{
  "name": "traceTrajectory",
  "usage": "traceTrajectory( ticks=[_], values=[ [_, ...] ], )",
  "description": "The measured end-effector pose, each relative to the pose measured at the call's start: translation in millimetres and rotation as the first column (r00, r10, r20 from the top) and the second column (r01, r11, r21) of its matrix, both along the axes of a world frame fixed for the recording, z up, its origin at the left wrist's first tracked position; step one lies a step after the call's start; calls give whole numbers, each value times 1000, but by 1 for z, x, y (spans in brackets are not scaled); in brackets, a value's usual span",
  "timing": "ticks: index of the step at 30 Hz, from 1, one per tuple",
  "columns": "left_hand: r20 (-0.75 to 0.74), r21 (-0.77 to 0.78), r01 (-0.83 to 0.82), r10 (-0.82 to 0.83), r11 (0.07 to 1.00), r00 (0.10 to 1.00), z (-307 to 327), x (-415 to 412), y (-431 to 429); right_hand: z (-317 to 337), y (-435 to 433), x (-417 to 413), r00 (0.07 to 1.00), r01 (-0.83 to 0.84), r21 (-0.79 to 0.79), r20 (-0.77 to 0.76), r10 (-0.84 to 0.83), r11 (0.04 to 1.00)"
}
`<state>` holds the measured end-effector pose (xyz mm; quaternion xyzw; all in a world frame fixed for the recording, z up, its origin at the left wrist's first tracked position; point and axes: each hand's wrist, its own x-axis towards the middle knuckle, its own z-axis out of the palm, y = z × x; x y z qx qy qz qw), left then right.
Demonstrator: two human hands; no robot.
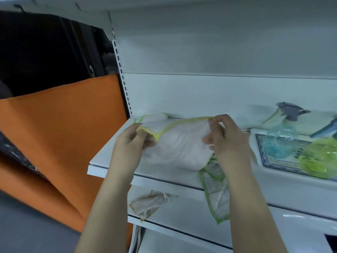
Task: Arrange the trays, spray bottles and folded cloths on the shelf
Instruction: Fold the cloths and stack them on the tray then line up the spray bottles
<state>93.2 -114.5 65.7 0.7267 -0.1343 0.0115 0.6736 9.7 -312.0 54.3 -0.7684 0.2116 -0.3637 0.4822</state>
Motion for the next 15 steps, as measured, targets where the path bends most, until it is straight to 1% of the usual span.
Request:
traceTrajectory(
  ticks=[2,3,4,6,8,10,12,14,15],
  values=[
    [-171,-124,51,-72,991,983,5,1,-8,2,-4,4,998,-22,59,-63,26,998],
    [-218,-149,92,-123,985,968,9,2,-13,4,-3,7,995,-50,84,-79,57,995],
    [-232,-173,143,-182,974,955,17,1,-21,8,-4,10,995,-68,84,-71,74,994],
    [-189,-219,217,-259,951,947,35,6,-39,20,-7,16,997,-72,8,3,72,997],
    [-111,-213,217,-245,953,963,55,15,-51,37,-10,17,992,-44,-48,116,49,998],
    [-74,-205,209,-228,956,971,65,29,-51,53,-12,14,982,-26,-65,185,38,998],
    [-95,-257,230,-261,939,961,62,37,-40,58,-13,-1,989,-37,-107,138,52,994],
    [-129,-277,293,-338,915,932,43,37,-26,51,-11,-20,996,-92,-140,-5,92,986],
    [-159,-261,330,-378,907,912,28,35,-20,44,-10,-30,987,-138,-125,-100,126,983]
  ],
)
